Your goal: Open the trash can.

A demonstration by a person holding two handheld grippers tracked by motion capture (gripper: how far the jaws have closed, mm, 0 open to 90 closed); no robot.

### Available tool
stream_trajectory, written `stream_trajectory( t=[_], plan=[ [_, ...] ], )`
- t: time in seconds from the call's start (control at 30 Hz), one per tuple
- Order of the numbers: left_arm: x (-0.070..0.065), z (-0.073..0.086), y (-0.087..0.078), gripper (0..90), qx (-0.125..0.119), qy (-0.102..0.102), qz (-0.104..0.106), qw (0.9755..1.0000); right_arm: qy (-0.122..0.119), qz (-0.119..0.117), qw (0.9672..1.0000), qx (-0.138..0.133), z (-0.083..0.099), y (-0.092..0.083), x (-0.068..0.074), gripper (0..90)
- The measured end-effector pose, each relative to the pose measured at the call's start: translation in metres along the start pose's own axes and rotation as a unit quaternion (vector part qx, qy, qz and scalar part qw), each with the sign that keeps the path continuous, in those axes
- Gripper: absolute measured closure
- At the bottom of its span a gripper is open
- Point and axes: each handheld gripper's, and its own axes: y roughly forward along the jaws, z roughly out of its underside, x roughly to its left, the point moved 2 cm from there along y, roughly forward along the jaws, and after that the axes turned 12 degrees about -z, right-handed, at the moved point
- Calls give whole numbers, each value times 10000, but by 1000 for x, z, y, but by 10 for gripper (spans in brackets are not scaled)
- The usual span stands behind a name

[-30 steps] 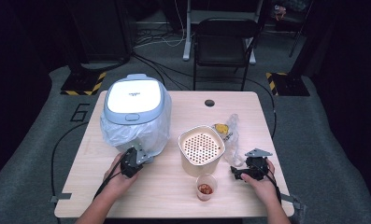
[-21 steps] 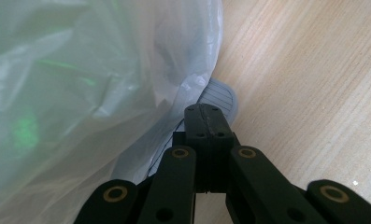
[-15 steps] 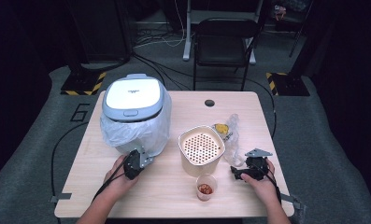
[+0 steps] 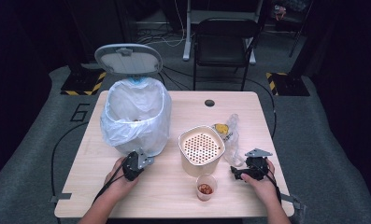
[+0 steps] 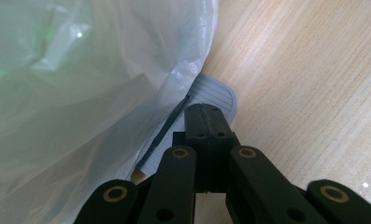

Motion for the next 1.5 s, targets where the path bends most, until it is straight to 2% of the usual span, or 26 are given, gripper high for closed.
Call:
stream_trajectory(
  t=[0.37,0.43,0.53,0.67,0.7,0.73,0.8,0.87,0.93,0.97,1.07,1.13,1.23,1.27,1.3,1.37,1.5],
  plan=[
    [2,0,0,900,18,-29,85,10000,32,-23,10000,-10,0,-1,1,16],
    [2,0,0,900,19,-27,84,10000,40,-42,10000,14,0,-2,1,53],
    [2,0,0,900,38,-42,102,9999,27,-72,9999,83,-2,-7,1,175],
    [2,0,1,900,21,-71,113,9999,99,-117,9994,294,-3,-12,3,215],
    [2,0,0,900,40,-68,122,9999,-4,-107,9993,355,-4,-16,2,219],
    [2,0,0,900,40,-68,122,9999,-4,-107,9993,355,-4,-16,2,219],
    [2,0,0,900,46,-51,109,9999,-15,-96,9996,284,-9,-26,2,218],
    [2,0,0,900,54,-31,93,9999,-142,-123,9996,188,-14,-33,1,205],
    [2,0,0,900,54,-37,91,9999,-93,-135,9998,107,-18,-35,1,195],
    [2,0,0,900,56,-44,95,9999,12,-181,9998,-37,-27,-41,-2,174],
    [1,-1,0,900,51,-42,37,10000,109,-288,9992,-248,-41,-47,-6,161],
    [1,-1,0,900,48,-43,40,10000,54,-279,9992,-277,-52,-50,-10,159],
    [1,-1,-1,900,82,-69,100,9999,10,-365,9987,-358,-69,-50,-13,160],
    [1,-1,-1,900,82,-69,100,9999,10,-365,9987,-358,-69,-50,-13,160],
    [1,-1,0,900,83,-102,91,9999,-72,-343,9988,-355,-79,-47,-14,172],
    [2,0,0,900,94,-111,143,9998,-176,-303,9986,-392,-89,-43,-14,188],
    [1,0,0,900,60,-126,86,9999,-158,-458,9977,-466,-103,-30,-12,185]
  ],
)
